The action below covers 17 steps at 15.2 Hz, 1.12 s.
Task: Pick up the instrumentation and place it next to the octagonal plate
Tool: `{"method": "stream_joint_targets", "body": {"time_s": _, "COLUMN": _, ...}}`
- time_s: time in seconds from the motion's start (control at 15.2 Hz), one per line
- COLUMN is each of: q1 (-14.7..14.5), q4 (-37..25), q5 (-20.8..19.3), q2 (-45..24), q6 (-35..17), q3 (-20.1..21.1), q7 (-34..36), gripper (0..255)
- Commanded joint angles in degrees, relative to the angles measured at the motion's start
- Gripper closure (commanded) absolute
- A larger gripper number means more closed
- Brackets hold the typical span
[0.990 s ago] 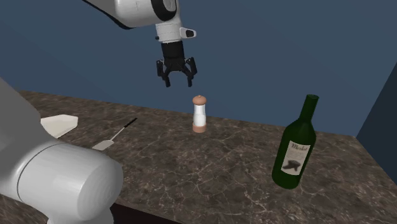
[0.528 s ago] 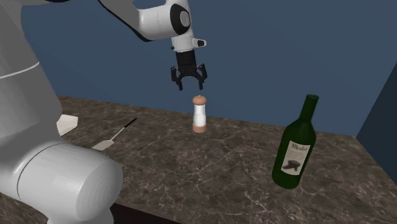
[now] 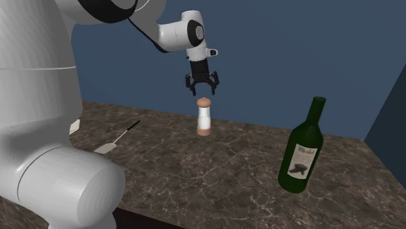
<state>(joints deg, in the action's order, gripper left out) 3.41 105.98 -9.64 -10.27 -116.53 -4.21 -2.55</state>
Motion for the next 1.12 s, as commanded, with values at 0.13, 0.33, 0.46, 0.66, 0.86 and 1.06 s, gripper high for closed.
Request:
{"method": "stream_joint_targets", "body": {"time_s": 0.13, "q1": 0.20, "q4": 1.34, "q5": -0.15, "q2": -1.37, "q6": -2.77, "q3": -0.14, "q7": 0.14, "gripper": 0}}
{"method": "stream_joint_targets", "body": {"time_s": 0.33, "q1": 0.36, "q4": 2.36, "q5": -0.23, "q2": -2.11, "q6": -4.55, "q3": -0.24, "q7": 0.19, "gripper": 0}}
{"method": "stream_joint_targets", "body": {"time_s": 0.46, "q1": 0.36, "q4": 2.34, "q5": -0.23, "q2": -2.12, "q6": -4.55, "q3": -0.24, "q7": 0.19, "gripper": 0}}
{"method": "stream_joint_targets", "body": {"time_s": 0.66, "q1": 0.36, "q4": 2.34, "q5": -0.23, "q2": -2.12, "q6": -4.55, "q3": -0.24, "q7": 0.19, "gripper": 0}}
{"method": "stream_joint_targets", "body": {"time_s": 0.86, "q1": 0.36, "q4": 2.33, "q5": -0.23, "q2": -2.13, "q6": -4.54, "q3": -0.24, "q7": 0.19, "gripper": 255}}
{"method": "stream_joint_targets", "body": {"time_s": 1.06, "q1": 0.36, "q4": 2.33, "q5": -0.23, "q2": -2.13, "q6": -4.54, "q3": -0.24, "q7": 0.19, "gripper": 255}}
